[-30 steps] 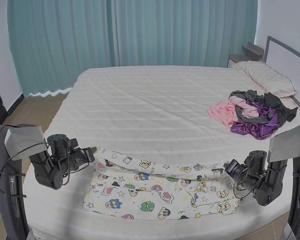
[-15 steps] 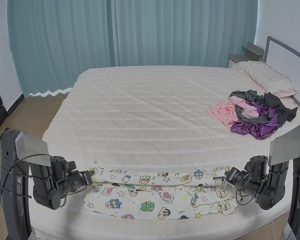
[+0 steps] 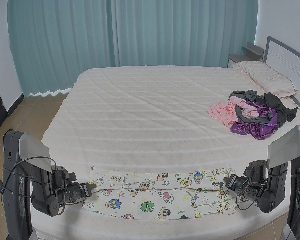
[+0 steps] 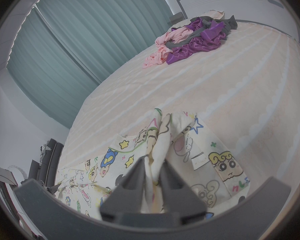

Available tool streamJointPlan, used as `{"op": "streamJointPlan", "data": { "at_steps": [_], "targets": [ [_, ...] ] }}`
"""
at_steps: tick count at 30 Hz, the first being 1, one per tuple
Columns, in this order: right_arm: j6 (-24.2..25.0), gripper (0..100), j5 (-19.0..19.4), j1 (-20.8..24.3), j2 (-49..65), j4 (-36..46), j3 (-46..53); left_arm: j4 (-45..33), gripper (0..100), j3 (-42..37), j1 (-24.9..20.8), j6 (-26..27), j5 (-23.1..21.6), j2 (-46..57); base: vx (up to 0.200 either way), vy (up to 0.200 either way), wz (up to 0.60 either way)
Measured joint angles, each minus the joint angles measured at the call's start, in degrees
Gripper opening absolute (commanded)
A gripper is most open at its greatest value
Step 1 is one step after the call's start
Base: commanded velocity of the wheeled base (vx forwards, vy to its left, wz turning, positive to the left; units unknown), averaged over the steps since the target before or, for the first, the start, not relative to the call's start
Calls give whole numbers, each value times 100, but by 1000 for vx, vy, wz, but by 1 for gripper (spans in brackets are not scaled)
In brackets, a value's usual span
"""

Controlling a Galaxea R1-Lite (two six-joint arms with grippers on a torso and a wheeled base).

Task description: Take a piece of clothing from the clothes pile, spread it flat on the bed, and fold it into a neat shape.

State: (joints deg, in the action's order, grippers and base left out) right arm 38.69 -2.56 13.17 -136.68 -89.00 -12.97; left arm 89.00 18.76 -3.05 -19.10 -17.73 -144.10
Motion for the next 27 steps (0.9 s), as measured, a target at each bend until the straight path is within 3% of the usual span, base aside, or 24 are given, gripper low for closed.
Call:
{"op": "streamJointPlan", "data": {
  "at_steps": [7,21,27],
  "targets": [
    [-10,100,-11,4,-6,2,21,0,100,-195,51,-143,-113,67,0,0,0],
    [-33,100,-285,0,217,5,38,0,100,-608,651,-2149,-716,828,0,0,0],
    [-57,100,-379,15,424,2,30,-2,100,-859,916,-2453,-781,1079,0,0,0]
  ]
}}
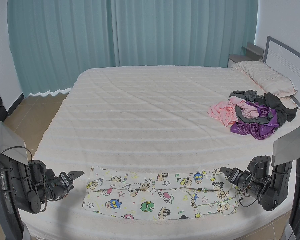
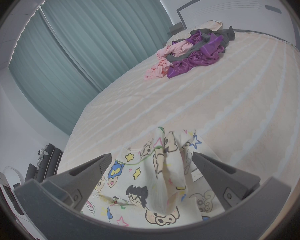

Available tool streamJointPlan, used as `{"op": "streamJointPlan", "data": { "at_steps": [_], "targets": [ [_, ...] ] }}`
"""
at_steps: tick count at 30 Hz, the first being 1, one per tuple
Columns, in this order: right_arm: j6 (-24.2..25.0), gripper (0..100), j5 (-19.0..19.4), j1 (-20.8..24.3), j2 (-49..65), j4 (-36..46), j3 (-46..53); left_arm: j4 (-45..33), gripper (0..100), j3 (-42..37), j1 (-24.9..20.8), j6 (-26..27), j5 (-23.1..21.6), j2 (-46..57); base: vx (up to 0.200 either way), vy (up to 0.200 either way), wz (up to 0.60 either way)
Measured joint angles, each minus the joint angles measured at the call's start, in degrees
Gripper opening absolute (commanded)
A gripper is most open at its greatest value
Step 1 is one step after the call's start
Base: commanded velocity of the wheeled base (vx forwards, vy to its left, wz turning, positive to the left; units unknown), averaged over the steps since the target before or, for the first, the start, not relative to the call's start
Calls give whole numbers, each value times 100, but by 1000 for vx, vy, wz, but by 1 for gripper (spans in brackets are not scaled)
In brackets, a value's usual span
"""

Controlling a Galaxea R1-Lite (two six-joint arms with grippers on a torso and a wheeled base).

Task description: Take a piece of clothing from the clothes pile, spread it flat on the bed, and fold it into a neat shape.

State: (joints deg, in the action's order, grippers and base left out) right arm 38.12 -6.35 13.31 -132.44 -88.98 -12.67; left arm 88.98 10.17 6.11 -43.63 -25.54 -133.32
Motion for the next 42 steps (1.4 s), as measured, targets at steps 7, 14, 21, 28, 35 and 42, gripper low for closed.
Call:
{"op": "streamJointPlan", "data": {
  "at_steps": [7,14,21,28,35,42],
  "targets": [
    [-20,100,-128,-4,90,2,-15,0,100,-386,334,24,-566,195,0,0,0],
    [-174,100,-221,-55,127,0,-56,0,100,-444,414,246,-602,239,0,0,0],
    [-293,100,-289,-218,215,0,-89,-2,100,-236,249,263,-478,239,0,0,0],
    [-317,100,-289,-284,239,0,-117,-189,100,647,-473,356,-16,208,0,0,0],
    [-315,100,-279,-234,234,0,-105,-976,100,1307,-957,1446,105,132,0,0,0],
    [-271,100,-289,13,156,0,-78,-901,100,1292,-1026,2155,452,-174,0,0,0]
  ]
}}
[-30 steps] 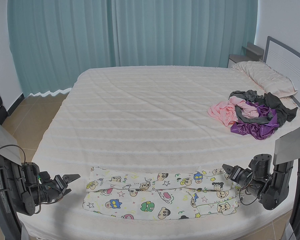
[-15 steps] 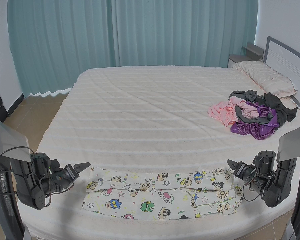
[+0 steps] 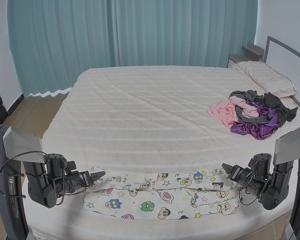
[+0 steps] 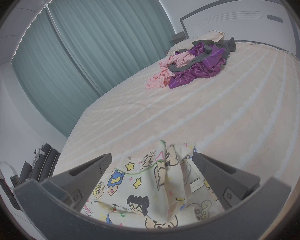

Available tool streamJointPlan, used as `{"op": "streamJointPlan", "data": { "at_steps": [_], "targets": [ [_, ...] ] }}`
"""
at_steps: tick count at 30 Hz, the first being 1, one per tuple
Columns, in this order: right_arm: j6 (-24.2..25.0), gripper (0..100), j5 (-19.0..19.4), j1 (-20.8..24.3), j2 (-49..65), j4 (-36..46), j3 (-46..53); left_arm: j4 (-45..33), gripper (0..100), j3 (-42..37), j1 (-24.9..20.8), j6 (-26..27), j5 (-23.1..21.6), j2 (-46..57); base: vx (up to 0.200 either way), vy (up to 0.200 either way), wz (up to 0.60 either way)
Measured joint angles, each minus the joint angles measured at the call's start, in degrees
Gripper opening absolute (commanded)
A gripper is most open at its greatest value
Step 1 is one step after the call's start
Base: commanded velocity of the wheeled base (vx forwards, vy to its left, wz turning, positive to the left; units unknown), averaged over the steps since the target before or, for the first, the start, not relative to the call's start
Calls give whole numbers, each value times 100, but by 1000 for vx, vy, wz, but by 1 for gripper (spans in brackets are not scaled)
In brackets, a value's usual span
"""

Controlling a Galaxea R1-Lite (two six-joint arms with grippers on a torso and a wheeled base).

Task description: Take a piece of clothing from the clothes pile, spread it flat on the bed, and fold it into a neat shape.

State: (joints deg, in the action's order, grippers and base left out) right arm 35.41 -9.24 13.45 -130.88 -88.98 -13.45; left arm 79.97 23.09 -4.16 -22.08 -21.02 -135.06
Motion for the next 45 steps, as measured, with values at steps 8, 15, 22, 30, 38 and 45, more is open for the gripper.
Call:
{"op": "streamJointPlan", "data": {
  "at_steps": [8,15,22,30,38,45],
  "targets": [
    [9,100,7,20,-57,0,5,20,100,-110,6,22,24,-171,0,0,0],
    [9,100,10,9,-79,0,-11,20,100,-85,17,0,22,-226,0,0,0],
    [9,100,18,9,-84,0,-17,20,100,-24,28,2,22,-295,0,0,0],
    [16,100,18,5,-93,0,-28,11,100,87,30,-37,20,-372,0,0,0],
    [17,100,21,9,-121,0,-44,9,0,179,41,-77,11,-439,0,0,0],
    [17,100,27,-15,-127,0,-44,6,0,161,105,-455,-16,-383,0,0,0]
  ]
}}
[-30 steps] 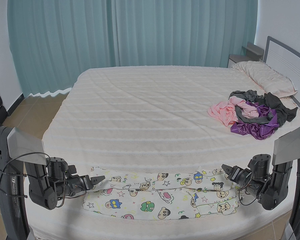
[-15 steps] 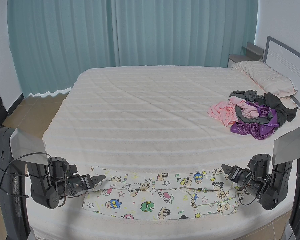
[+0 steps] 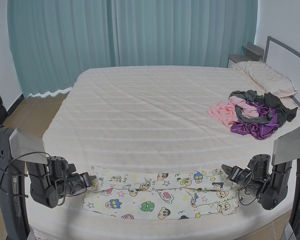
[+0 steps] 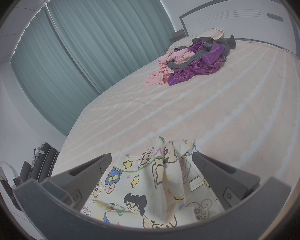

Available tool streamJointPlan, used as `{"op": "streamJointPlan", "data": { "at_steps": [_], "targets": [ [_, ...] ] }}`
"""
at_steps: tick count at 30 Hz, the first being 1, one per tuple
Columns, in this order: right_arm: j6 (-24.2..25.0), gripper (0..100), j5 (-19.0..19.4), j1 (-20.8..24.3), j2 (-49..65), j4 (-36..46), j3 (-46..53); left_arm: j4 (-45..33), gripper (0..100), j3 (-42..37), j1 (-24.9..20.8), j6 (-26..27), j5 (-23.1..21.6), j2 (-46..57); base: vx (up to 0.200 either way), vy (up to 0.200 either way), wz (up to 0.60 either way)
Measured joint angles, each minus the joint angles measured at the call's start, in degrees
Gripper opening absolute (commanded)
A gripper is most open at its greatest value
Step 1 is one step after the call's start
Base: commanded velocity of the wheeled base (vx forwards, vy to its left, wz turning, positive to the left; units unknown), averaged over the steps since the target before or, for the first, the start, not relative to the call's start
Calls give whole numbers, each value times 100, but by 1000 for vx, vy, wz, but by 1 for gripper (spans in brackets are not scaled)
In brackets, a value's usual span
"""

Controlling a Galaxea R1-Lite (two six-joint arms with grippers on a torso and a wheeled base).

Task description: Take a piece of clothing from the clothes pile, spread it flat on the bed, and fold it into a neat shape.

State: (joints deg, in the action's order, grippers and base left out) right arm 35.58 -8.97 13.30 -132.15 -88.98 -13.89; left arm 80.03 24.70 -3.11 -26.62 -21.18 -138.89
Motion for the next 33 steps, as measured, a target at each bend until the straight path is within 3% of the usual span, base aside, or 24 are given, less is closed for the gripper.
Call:
{"op": "streamJointPlan", "data": {
  "at_steps": [8,24,33],
  "targets": [
    [0,100,0,-46,0,0,0,0,0,35,41,-345,-20,385,0,0,0],
    [18,100,66,-106,-95,0,-22,17,0,700,-6,-389,-15,733,0,0,0],
    [273,100,413,-204,-305,0,-89,180,0,691,-6,-378,40,807,0,0,0]
  ]
}}
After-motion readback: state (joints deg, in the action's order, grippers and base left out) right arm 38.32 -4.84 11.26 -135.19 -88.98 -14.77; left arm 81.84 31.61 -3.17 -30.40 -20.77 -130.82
